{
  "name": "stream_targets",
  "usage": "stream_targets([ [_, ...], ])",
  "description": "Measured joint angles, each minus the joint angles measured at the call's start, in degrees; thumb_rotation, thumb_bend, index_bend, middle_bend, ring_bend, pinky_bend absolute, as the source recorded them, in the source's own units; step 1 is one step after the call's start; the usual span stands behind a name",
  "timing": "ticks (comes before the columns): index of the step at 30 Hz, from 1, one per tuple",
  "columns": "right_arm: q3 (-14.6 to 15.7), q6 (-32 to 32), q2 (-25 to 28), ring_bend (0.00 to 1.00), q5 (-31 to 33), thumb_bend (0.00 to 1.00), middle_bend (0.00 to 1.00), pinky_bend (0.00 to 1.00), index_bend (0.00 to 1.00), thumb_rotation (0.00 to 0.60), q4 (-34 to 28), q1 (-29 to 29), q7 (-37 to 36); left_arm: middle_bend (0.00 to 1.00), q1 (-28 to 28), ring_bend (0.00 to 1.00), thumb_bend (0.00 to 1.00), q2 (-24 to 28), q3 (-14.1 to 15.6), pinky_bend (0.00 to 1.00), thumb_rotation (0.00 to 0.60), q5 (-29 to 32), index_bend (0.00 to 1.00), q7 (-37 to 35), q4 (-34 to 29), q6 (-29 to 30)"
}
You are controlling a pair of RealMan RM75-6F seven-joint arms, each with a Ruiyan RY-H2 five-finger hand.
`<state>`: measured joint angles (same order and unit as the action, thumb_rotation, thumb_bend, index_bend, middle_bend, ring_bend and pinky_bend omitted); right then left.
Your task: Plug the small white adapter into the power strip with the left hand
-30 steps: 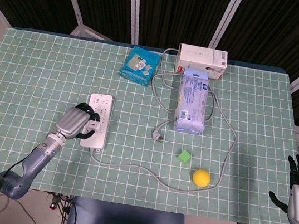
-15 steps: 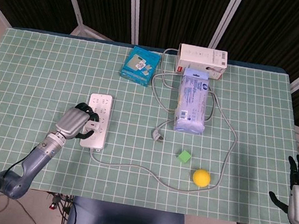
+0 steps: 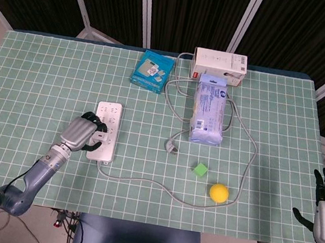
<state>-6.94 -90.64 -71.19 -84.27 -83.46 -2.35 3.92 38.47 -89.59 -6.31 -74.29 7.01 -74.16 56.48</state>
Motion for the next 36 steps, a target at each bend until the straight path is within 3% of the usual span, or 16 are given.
stream_targets([
  [36,-0.6,-0.3,-0.3,0.01,0.6,0.16,0.0,0.04,0.0,0.6,-0.2,0.1,0.1,0.62,-0.4,0.25,0.43,-1.6,0.8,0.16,0.6,-1.4,0.59,-0.8,3.4,-0.4],
])
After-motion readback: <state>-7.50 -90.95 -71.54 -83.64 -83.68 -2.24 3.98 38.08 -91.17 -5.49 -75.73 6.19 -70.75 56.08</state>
